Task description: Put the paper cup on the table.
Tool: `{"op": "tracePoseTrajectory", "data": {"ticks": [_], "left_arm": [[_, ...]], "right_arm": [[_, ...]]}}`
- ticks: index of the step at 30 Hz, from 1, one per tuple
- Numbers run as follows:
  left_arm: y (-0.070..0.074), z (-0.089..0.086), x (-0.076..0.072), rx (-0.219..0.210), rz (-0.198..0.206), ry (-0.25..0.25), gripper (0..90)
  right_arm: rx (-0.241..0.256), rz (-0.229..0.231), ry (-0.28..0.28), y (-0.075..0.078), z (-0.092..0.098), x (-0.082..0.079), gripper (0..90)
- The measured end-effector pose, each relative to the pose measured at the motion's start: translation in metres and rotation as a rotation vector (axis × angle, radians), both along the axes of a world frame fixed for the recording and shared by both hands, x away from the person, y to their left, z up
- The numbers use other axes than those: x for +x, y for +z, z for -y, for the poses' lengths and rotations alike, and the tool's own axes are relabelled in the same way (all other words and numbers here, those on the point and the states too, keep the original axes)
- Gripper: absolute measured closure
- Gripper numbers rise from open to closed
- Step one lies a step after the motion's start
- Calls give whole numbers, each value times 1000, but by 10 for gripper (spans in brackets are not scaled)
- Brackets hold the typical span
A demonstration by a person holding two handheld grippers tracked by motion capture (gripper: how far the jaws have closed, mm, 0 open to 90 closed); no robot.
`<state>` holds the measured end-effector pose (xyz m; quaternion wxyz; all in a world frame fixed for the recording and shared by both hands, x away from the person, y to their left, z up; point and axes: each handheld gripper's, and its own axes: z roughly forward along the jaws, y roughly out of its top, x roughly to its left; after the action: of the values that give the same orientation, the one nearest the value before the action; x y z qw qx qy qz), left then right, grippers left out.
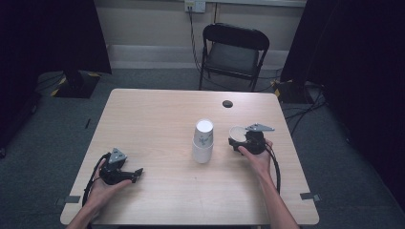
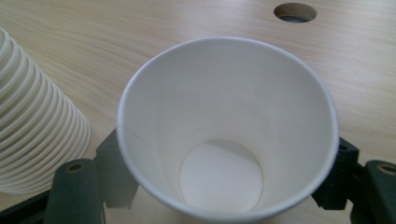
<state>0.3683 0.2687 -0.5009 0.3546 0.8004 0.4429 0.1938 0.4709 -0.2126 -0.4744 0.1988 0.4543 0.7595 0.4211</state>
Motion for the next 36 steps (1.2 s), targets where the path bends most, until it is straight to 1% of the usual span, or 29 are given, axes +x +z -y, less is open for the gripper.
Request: {"op": "tracePoseTrajectory", "data": {"ticks": [3, 5, 6, 8, 12, 19, 20, 22, 23, 28, 29, 33, 36], "left_arm": [[0, 0, 0, -1, 1, 1, 145], [0, 0, 0, 1, 0, 0, 145], [0, 0, 0, -1, 0, 1, 145], [0, 0, 0, -2, 0, 1, 145], [0, 0, 0, 2, -1, -1, 145], [0, 0, 0, 2, -1, -2, 144], [0, 0, 0, 2, 0, -2, 144], [0, 0, 0, 1, 0, -2, 144], [0, 0, 0, -2, 0, 0, 144], [0, 0, 0, 1, 1, 2, 142], [0, 0, 0, 1, 1, 2, 142], [0, 0, 0, 2, -1, 5, 138], [0, 0, 1, 3, -7, 20, 107]], "right_arm": [[-2, -5, 8, 0, -5, 4, 235], [2, -1, 12, 2, -8, 4, 207], [4, -6, 19, 2, -9, 4, 191], [-3, -8, 22, 2, -9, 3, 162], [16, -13, 5, 5, -4, 1, 147], [2, -3, 2, 11, 0, -3, 146], [15, -2, -1, 13, 2, -6, 144], [23, 2, 0, 16, 4, -9, 144], [17, 7, 1, 17, 4, -10, 144], [3, 3, -1, 22, 8, -19, 145], [3, 3, -1, 22, 8, -19, 145], [11, -1, 7, 24, 13, -30, 144], [10, 1, 12, 26, 16, -39, 144]]}}
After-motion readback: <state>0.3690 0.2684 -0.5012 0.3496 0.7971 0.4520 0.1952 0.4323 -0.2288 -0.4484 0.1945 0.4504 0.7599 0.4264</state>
